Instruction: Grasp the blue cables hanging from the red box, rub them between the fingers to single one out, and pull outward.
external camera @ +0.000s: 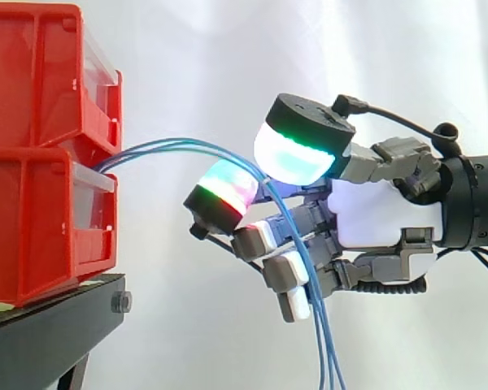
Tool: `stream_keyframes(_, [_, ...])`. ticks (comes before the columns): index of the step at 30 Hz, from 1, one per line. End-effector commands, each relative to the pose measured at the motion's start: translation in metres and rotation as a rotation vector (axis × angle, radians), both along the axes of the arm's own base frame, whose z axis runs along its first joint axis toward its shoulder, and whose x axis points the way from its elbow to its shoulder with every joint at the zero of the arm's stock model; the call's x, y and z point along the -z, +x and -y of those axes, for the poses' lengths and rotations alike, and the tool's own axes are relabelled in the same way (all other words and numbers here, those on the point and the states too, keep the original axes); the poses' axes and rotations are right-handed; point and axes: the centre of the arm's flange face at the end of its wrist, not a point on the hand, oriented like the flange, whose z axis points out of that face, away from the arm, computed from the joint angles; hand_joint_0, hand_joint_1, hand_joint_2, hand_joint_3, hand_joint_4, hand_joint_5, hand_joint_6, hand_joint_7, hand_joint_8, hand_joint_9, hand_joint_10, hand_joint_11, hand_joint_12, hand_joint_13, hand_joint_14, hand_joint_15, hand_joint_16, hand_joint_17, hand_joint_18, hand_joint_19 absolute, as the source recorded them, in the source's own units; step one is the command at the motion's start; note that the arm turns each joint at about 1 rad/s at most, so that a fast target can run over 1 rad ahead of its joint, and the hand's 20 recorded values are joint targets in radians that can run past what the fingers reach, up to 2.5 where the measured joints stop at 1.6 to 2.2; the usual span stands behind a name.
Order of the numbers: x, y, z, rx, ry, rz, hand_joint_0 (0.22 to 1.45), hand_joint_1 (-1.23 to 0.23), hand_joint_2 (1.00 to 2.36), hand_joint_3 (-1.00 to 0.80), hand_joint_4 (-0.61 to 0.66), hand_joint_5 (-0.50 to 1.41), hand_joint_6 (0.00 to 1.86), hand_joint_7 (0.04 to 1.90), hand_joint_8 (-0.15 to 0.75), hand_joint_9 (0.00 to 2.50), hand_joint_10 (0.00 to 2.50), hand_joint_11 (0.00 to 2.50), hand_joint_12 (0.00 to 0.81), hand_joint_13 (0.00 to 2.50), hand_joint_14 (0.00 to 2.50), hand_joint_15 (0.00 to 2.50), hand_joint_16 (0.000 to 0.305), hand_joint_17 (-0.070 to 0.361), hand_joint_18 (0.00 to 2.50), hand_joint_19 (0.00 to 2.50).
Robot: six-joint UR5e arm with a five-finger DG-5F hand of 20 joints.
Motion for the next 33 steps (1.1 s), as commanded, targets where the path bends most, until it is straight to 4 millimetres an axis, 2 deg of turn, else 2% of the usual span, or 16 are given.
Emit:
stream_keyframes(1, [0.0001,0.0,0.0009,0.002,0.0,0.001,0.56,-0.89,1.0,-0.5,0.18,-0.22,0.85,1.02,0.282,0.83,0.01,1.13,0.414,0.98,0.02,0.82,0.05,0.113,0.84,0.85])
stream_keyframes(16, [0.0009,-0.0003,-0.0003,0.001,0.0,-0.002,0.59,-0.73,1.01,-0.42,0.2,-0.18,0.84,1.08,0.288,0.91,0.01,1.15,0.412,1.03,0.02,0.84,0.049,0.11,0.86,0.86])
stream_keyframes(23, [0.0001,0.0002,-0.0003,0.001,0.0,0.001,0.6,-0.73,1.01,-0.4,0.19,-0.18,0.84,1.09,0.286,0.92,0.01,1.15,0.411,1.03,0.02,0.83,0.049,0.11,0.86,0.86])
stream_keyframes(33, [0.0001,0.0002,-0.0003,0.001,0.0,0.001,0.65,-0.84,1.02,-0.28,0.14,-0.2,0.85,1.07,0.275,0.88,0.01,1.15,0.407,1.02,0.02,0.83,0.049,0.11,0.86,0.85])
